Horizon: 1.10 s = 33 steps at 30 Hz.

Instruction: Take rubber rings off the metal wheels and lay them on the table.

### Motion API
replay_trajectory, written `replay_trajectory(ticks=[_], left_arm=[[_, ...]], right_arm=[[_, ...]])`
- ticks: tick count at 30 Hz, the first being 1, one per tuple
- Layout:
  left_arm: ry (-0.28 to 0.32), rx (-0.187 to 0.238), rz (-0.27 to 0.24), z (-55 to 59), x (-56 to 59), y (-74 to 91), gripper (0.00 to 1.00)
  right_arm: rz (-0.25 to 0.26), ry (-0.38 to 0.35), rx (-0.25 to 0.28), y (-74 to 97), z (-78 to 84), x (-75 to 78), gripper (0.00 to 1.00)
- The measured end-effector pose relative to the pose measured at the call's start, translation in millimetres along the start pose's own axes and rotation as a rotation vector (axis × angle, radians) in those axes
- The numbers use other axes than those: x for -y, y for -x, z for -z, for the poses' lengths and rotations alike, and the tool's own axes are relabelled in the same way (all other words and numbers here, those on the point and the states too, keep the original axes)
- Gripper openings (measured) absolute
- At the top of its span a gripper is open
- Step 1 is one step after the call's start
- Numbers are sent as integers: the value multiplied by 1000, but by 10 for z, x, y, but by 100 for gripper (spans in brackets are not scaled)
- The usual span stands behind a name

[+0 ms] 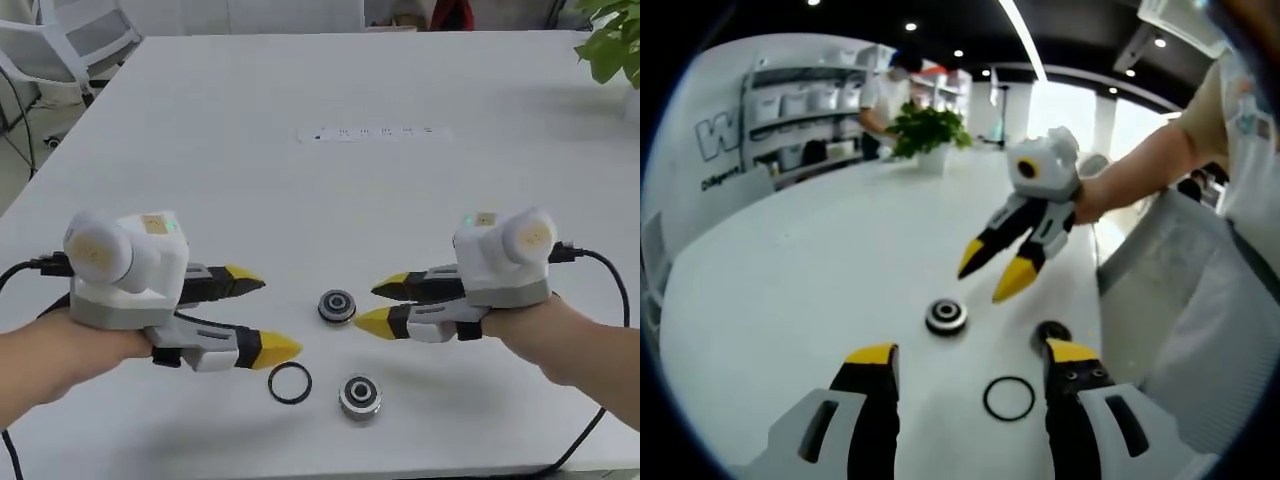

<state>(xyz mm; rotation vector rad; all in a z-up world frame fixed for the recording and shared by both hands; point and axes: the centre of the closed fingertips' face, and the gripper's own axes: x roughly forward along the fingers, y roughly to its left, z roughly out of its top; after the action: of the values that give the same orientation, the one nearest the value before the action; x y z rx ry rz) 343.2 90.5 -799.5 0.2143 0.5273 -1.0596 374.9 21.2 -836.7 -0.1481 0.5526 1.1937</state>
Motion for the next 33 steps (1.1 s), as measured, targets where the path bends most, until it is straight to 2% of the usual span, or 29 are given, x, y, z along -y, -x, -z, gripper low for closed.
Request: replay_trajectory(ticks=[9,21,33], left_arm=[[1,3,9,-34,-43,-125,58],[1,-4,-3,-13,-140,-263,53],[6,-7,3,-3,-170,-402,47]], right_arm=[[-11,-6,0,-80,39,65,31],[-36,-15,-6,-158,87,65,30],[-43,-8,-6,-194,90,81,30]])
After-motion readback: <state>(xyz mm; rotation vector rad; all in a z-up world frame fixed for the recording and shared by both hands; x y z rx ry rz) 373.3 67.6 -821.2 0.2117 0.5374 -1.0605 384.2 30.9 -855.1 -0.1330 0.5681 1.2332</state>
